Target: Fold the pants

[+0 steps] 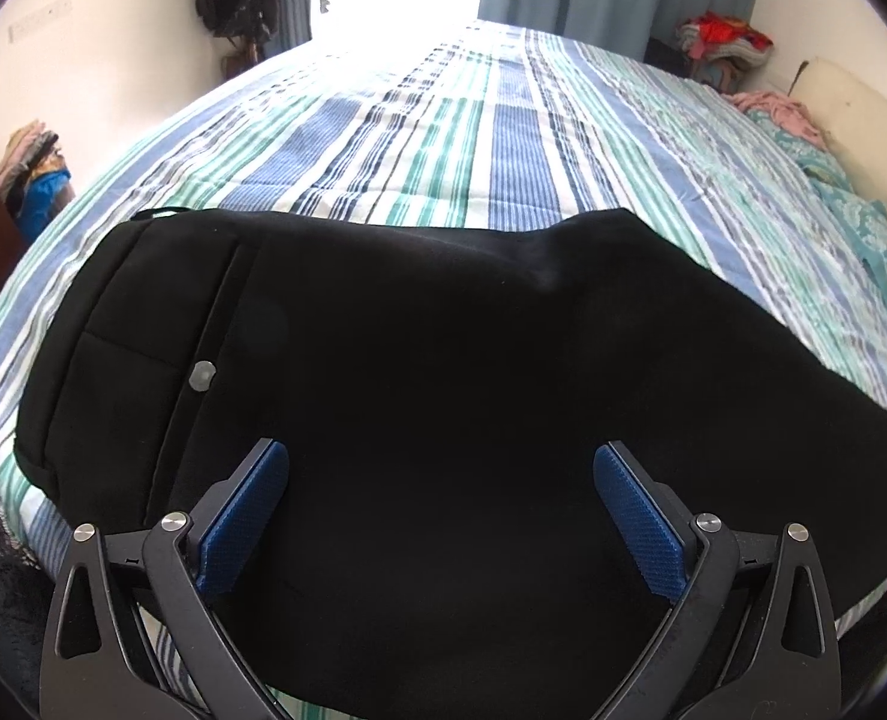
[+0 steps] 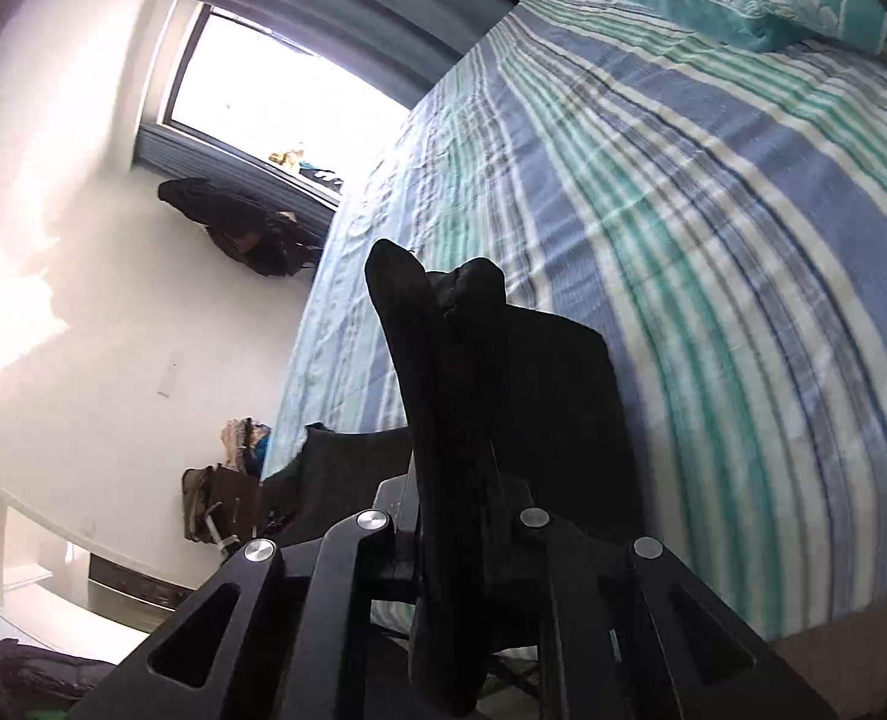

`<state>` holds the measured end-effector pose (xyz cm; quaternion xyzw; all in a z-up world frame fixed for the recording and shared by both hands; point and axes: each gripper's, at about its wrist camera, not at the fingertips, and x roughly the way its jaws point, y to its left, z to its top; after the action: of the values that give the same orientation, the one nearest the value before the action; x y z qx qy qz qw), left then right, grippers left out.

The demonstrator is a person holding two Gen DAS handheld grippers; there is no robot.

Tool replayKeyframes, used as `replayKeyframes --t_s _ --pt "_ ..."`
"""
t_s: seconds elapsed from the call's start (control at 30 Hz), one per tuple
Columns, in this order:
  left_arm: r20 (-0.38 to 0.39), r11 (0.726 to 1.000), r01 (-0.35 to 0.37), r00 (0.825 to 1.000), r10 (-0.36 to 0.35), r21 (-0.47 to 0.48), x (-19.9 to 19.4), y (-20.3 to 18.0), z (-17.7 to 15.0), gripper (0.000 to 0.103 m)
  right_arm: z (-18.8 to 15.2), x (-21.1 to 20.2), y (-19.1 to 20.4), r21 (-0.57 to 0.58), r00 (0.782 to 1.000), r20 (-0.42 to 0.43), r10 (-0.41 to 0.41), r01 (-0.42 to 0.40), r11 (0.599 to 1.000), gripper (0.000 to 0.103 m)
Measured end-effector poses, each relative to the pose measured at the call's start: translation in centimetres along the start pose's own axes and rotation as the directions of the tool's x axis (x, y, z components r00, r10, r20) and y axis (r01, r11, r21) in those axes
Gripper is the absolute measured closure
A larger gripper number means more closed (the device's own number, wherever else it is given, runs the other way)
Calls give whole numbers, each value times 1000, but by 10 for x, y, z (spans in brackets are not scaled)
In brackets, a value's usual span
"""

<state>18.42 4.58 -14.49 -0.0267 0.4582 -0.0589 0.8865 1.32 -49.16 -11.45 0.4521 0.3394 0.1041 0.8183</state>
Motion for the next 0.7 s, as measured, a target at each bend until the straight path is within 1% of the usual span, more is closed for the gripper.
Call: replayKeyframes --t_s 0.07,0.1,0.17,0.23,0.3,0.33,0.43,0.47,0.53,0.57,0.6,0.67,0.7 --pt "10 1000 31 999 -31 -5 -3 -1 2 1 -14 31 22 37 995 10 104 -104 994 90" --pt "13 999 41 999 -41 -5 -4 -1 2 1 -22 49 34 51 990 9 143 -144 988 90" --pt "17 998 60 998 -60 -12 -6 1 3 1 -37 89 57 51 983 -12 184 -183 982 90" --pt "20 997 75 997 -75 -27 -8 5 3 1 -53 134 80 24 983 -51 174 -173 985 90" --pt "24 996 84 996 -84 -36 -10 8 3 1 -69 179 98 20 984 -84 160 -159 987 90" --pt "26 995 87 996 -86 -37 -10 9 3 1 -77 200 107 6 985 -100 140 -140 990 90" --pt "28 995 95 995 -94 -36 -12 10 2 1 -103 261 137 -63 988 -147 47 -56 996 90" --pt "28 995 97 995 -96 -33 -13 9 2 1 -113 279 148 -107 987 -162 1 -19 994 86" --pt "31 994 104 994 -103 -24 -16 7 1 1 -133 312 172 -211 977 -198 -82 39 977 70" --pt "37 994 111 993 -110 -19 -19 7 1 1 -142 322 182 -268 969 -217 -115 54 962 50" --pt "43 992 122 992 -121 -17 -23 7 0 1 -150 326 193 -324 965 -225 -132 54 944 40" --pt "59 986 164 985 -163 -14 -34 3 1 1 -158 314 211 -434 967 -204 -154 52 899 40" --pt "63 981 195 979 -194 -9 -40 -2 0 1 -160 303 217 -486 968 -183 -171 63 872 36"
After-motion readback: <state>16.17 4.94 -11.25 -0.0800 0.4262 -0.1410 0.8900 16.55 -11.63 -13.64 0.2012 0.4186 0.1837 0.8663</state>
